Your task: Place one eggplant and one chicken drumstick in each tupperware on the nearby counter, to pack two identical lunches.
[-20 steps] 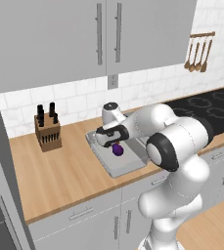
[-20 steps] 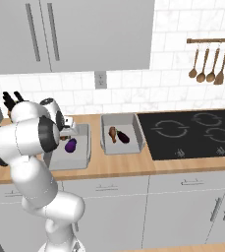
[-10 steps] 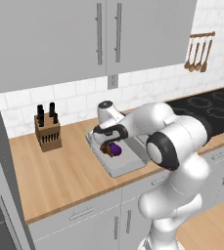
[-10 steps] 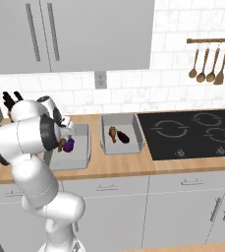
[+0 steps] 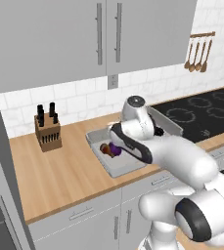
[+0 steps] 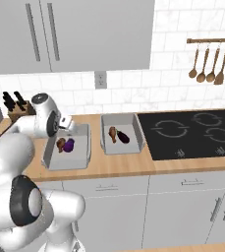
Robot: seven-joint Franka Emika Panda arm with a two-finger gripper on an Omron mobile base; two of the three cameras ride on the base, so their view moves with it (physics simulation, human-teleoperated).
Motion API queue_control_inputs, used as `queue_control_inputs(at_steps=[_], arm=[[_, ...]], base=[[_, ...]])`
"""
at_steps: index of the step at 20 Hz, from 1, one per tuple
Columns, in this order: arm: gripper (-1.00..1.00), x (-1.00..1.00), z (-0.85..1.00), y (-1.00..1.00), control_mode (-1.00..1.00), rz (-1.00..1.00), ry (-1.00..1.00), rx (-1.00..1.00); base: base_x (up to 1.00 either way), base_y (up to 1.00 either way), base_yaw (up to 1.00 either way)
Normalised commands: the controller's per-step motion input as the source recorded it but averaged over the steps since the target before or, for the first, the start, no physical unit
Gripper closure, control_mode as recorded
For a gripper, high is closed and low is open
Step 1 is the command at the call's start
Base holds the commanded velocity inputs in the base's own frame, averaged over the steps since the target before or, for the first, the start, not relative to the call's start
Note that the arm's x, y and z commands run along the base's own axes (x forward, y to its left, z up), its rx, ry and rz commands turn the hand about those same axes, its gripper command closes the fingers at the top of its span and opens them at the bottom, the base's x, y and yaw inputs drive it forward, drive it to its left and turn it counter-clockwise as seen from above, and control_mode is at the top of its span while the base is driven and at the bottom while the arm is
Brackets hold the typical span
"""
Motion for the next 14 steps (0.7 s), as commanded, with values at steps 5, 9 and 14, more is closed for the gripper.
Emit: queue_control_inputs(at_steps=[5, 9, 14], arm=[[-1.00, -1.00, 0.96, -0.71, -1.00, -0.02, -0.55, 0.14], [-1.00, -1.00, 1.00, -0.29, -1.00, -0.02, -0.40, 0.02], [-1.00, -0.97, 1.00, 0.30, -1.00, -0.01, -0.23, -0.06]], base=[[0.00, 0.00, 0.00], [0.00, 0.00, 0.00], [0.00, 0.00, 0.00]])
